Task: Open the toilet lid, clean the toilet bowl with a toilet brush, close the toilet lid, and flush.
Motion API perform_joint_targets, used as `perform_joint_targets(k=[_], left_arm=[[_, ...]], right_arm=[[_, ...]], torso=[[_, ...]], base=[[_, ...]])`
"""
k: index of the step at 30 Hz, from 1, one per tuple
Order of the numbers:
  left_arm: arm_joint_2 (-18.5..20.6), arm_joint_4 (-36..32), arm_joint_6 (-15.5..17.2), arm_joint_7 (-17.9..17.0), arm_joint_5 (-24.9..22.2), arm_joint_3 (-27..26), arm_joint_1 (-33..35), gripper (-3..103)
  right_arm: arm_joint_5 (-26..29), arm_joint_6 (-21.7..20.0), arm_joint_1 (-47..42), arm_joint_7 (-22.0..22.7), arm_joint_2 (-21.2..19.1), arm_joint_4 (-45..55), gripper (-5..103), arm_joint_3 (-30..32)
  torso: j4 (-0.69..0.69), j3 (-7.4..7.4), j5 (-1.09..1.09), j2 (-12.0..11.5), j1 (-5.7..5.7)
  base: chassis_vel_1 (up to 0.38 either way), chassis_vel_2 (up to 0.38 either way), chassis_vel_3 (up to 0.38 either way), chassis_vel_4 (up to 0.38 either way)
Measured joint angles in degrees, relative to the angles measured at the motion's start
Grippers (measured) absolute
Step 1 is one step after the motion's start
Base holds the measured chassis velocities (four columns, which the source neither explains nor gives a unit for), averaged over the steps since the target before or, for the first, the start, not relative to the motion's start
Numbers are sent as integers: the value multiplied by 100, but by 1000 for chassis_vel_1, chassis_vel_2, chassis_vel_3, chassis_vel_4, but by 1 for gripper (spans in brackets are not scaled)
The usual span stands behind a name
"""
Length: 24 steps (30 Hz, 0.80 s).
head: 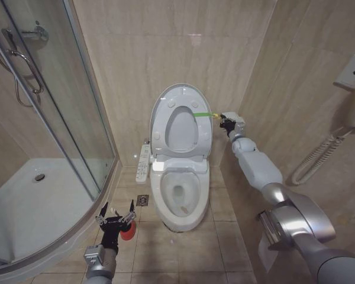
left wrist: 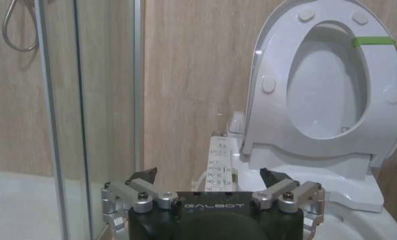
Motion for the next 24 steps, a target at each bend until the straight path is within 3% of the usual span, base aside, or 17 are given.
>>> perform_joint_targets(k=[14,15,20,21,24], left_arm=[[0,0,0,0,0,0,0,100],[0,0,0,0,0,0,0,100],[0,0,0,0,0,0,0,100],[0,0,0,0,0,0,0,100],[0,0,0,0,0,0,0,100]], right_arm=[[438,-317,-397,389,-307,925,0,-280],[449,-323,-409,394,-324,949,7,-289],[479,-330,-494,406,-418,1059,7,-324],[481,-327,-520,407,-435,1087,34,-328],[481,-321,-562,407,-462,1131,34,-331]], torso=[[-1,0,0,0,0],[-1,0,0,0,0],[-1,0,1,0,0],[-1,0,1,0,0],[-1,0,0,0,0]], base=[[0,0,0,0],[0,0,0,0],[0,0,0,0],[0,0,0,0],[0,0,0,0]])
